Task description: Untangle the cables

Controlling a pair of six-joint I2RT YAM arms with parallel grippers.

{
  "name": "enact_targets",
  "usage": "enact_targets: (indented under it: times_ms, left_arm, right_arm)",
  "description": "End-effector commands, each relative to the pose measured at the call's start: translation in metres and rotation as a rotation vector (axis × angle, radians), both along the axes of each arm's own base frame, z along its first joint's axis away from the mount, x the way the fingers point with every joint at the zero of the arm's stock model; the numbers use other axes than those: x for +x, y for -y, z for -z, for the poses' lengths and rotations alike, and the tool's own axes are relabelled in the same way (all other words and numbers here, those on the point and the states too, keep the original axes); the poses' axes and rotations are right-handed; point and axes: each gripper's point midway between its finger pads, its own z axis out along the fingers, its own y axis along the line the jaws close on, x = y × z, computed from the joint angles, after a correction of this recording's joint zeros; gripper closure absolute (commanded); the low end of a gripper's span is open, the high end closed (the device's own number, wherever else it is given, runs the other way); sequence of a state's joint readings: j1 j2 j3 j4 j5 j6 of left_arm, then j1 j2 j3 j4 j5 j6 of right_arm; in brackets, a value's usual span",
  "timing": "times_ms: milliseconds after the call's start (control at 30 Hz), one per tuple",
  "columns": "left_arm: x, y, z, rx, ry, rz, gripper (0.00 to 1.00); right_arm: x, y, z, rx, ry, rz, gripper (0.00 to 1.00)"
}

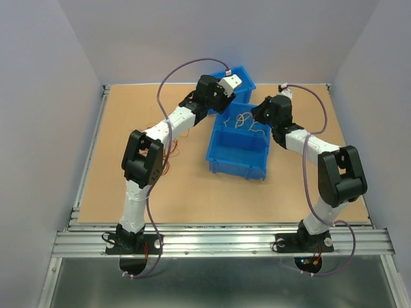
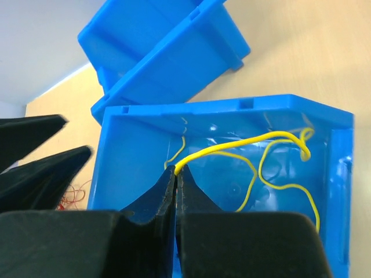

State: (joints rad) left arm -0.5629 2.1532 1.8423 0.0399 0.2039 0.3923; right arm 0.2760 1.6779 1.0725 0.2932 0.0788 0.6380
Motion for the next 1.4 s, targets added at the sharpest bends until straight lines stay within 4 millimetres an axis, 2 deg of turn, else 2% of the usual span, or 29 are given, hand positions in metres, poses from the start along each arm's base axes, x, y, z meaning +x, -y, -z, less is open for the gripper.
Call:
enact_targets:
  times_ms: [0,33,67,133,167,200,233,333,400,433,467,500,533,567,600,633,700,733,800,833,867,900,967,1033,1067,1133,1200,1267,1367]
  left_arm:
    - [-0.01,-0.031,-0.085,-0.009,0.153,-0.069,0.42]
    - [-0.013,-0.035,-0.088,-0.006,0.158,-0.076,0.42]
    - [-0.02,-0.041,-0.095,-0.007,0.165,-0.081,0.41]
    - [-0.025,-0.051,-0.101,-0.011,0.173,-0.112,0.41]
    - [-0.032,-0.058,-0.109,-0.027,0.181,-0.127,0.38]
    - [-0.033,-0.068,-0.113,-0.031,0.186,-0.159,0.36]
    - [-0.036,-0.073,-0.118,-0.04,0.196,-0.177,0.34]
    - [-0.054,-0.097,-0.126,-0.037,0.217,-0.213,0.28]
    - [-0.07,-0.118,-0.132,-0.033,0.264,-0.247,0.24]
    - [-0.076,-0.127,-0.133,-0.041,0.283,-0.264,0.21]
    - [-0.089,-0.143,-0.138,-0.079,0.33,-0.287,0.1]
    - [-0.096,-0.151,-0.139,-0.1,0.35,-0.296,0.05]
    - [-0.102,-0.157,-0.141,-0.121,0.367,-0.294,0.02]
    - [-0.109,-0.162,-0.142,-0.14,0.376,-0.292,0.01]
    - [-0.118,-0.175,-0.138,-0.142,0.371,-0.288,0.01]
    - [-0.125,-0.189,-0.134,-0.151,0.354,-0.299,0.01]
    - [-0.131,-0.201,-0.125,-0.147,0.324,-0.291,0.01]
    - [-0.134,-0.2,-0.118,-0.115,0.315,-0.247,0.01]
    - [-0.134,-0.214,-0.092,-0.042,0.241,-0.302,0.01]
    - [-0.131,-0.227,-0.085,-0.011,0.23,-0.373,0.01]
    - [-0.132,-0.233,-0.075,0.014,0.203,-0.395,0.01]
    - [-0.133,-0.238,-0.063,0.033,0.182,-0.415,0.01]
    - [-0.131,-0.251,-0.052,0.047,0.172,-0.468,0.01]
    - [-0.131,-0.258,-0.032,0.075,0.137,-0.494,0.01]
    - [-0.127,-0.264,-0.019,0.1,0.11,-0.523,0.01]
    - [-0.123,-0.269,-0.007,0.125,0.088,-0.555,0.01]
    - [-0.114,-0.283,0.001,0.15,0.095,-0.62,0.01]
    - [-0.11,-0.294,0.002,0.169,0.12,-0.668,0.01]
    - [-0.101,-0.311,0.011,0.198,0.115,-0.721,0.01]
  right_arm:
    - [0.014,-0.021,-0.009,-0.002,0.015,-0.115,1.0]
    - [0.016,-0.031,-0.013,0.005,0.015,-0.159,1.0]
    - [0.018,-0.036,-0.004,-0.002,-0.006,-0.181,0.99]
    - [0.022,-0.049,-0.006,-0.028,-0.018,-0.222,0.91]
    - [0.023,-0.053,-0.002,-0.037,-0.031,-0.232,0.82]
    - [0.021,-0.056,-0.006,-0.044,-0.024,-0.244,0.57]
    - [0.018,-0.056,-0.006,-0.049,-0.025,-0.239,0.51]
    - [0.011,-0.047,-0.031,-0.062,0.026,-0.205,0.48]
    - [0.004,-0.041,-0.038,-0.078,0.036,-0.189,0.44]
    - [-0.004,-0.038,-0.055,-0.081,0.067,-0.189,0.41]
    - [-0.012,-0.036,-0.051,-0.089,0.059,-0.193,0.37]
    - [-0.02,-0.035,-0.056,-0.089,0.07,-0.196,0.34]
    - [-0.03,-0.033,-0.074,-0.082,0.106,-0.199,0.3]
    - [-0.038,-0.032,-0.077,-0.081,0.114,-0.203,0.26]
    - [-0.048,-0.029,-0.066,-0.09,0.093,-0.205,0.18]
    - [-0.058,-0.026,-0.076,-0.083,0.118,-0.203,0.16]
    - [-0.07,-0.023,-0.074,-0.079,0.117,-0.202,0.13]
    - [-0.08,-0.023,-0.06,-0.083,0.099,-0.207,0.13]
    - [-0.095,-0.024,-0.064,-0.08,0.13,-0.225,0.13]
    - [-0.101,-0.031,-0.065,-0.079,0.15,-0.253,0.14]
    - [-0.108,-0.035,-0.057,-0.082,0.143,-0.273,0.14]
    - [-0.113,-0.041,-0.062,-0.08,0.164,-0.291,0.15]
    - [-0.125,-0.066,-0.068,-0.097,0.203,-0.358,0.17]
    - [-0.132,-0.087,-0.072,-0.124,0.233,-0.41,0.17]
    - [-0.139,-0.105,-0.079,-0.118,0.259,-0.455,0.17]
    - [-0.143,-0.129,-0.078,-0.142,0.271,-0.514,0.16]
    - [-0.138,-0.139,-0.088,-0.156,0.292,-0.523,0.14]
    - [-0.128,-0.146,-0.11,-0.167,0.333,-0.518,0.13]
    - [-0.117,-0.143,-0.14,-0.179,0.386,-0.464,0.13]
